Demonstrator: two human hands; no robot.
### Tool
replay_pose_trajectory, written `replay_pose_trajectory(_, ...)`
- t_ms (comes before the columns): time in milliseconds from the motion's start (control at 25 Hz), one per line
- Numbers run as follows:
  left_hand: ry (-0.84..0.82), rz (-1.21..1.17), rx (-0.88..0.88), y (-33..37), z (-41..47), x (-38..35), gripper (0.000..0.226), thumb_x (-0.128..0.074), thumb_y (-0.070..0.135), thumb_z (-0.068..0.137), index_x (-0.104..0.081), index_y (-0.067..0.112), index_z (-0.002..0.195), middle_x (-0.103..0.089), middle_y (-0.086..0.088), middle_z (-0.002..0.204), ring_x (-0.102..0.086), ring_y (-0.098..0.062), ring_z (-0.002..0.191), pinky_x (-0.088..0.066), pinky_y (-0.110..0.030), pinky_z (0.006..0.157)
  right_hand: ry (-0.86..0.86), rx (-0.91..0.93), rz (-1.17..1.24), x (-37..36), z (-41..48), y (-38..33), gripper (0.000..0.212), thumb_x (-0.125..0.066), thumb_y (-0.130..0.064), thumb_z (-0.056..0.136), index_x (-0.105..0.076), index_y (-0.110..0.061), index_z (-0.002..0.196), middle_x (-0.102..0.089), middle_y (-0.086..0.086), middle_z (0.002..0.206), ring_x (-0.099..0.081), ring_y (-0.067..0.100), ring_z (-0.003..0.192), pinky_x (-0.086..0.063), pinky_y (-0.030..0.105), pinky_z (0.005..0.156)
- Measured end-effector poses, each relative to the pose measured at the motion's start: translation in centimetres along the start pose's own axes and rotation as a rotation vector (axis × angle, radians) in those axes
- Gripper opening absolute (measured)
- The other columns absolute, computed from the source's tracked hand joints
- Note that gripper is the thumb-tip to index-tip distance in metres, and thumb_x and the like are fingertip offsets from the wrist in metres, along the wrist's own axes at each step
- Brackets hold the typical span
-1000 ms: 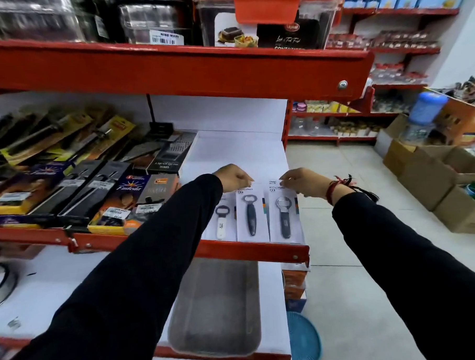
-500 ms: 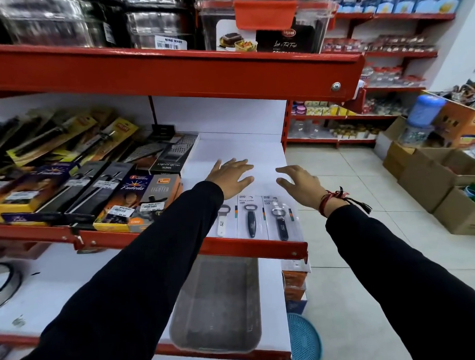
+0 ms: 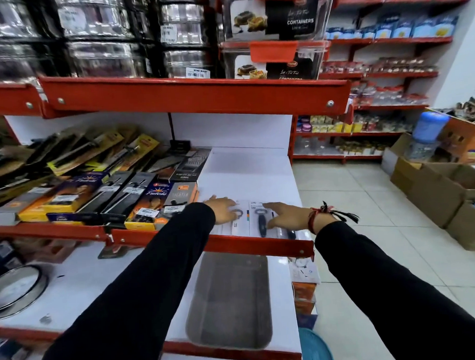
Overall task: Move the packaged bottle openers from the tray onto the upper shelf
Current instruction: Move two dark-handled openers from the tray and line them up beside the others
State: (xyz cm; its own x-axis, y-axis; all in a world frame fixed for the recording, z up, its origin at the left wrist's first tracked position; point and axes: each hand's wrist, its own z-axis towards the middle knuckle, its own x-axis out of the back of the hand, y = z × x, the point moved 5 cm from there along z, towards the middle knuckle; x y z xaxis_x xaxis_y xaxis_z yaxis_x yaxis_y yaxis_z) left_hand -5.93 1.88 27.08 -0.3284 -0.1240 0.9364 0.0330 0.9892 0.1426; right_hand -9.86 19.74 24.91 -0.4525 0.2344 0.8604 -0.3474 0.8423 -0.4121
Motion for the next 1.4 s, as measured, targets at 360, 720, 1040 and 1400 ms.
replay_pose_trajectory(360,0.005,-0.103,-0.024,-0.3,-1.5,-1.4,0.061,-0.049,0.037,0.100,-0.030,0.017,0.154,-0.040,-0.011,0.156,-0.040,-0.030,0.142,-0.028,-0.035,0.116,-0.013,-0.012,-0.060,-1.8,0.0,-0.4,0.087,-0.066,-0.047,0.081,-0.023,-0.030,0.155,-0.025,0.007,0.164,-0.020,0.034,0.150,-0.024,0.054,0.120)
replay_pose_trajectory(720,0.000,-0.126,0.009,-1.2,-0.5,-2.1,0.067,-0.049,0.044,0.098,-0.028,0.017,0.155,-0.036,-0.011,0.158,-0.035,-0.032,0.145,-0.031,-0.037,0.117,-0.011,-0.034,-0.079,-2.0,0.3,-0.1,0.088,-0.064,-0.049,0.083,-0.017,-0.031,0.156,-0.017,0.005,0.166,-0.012,0.034,0.153,-0.018,0.056,0.122)
replay_pose_trajectory(1040,-0.009,-0.134,0.002,-1.3,-0.1,-2.5,0.065,-0.048,0.040,0.099,-0.023,0.024,0.157,-0.037,-0.013,0.157,-0.036,-0.032,0.144,-0.031,-0.034,0.114,0.009,-0.021,-0.065,-2.2,0.3,0.0,0.085,-0.063,-0.046,0.086,-0.018,-0.032,0.156,-0.015,0.004,0.167,-0.007,0.034,0.154,-0.015,0.054,0.123)
replay_pose_trajectory(1400,-0.039,-0.075,0.003,-1.3,-0.1,-2.5,0.063,-0.042,0.041,0.100,-0.021,0.027,0.157,-0.041,-0.015,0.155,-0.037,-0.037,0.141,-0.031,-0.037,0.113,0.025,-0.044,-0.021,-2.5,0.4,0.3,0.086,-0.063,-0.047,0.084,-0.018,-0.034,0.156,-0.014,0.002,0.167,-0.001,0.034,0.154,-0.011,0.056,0.124)
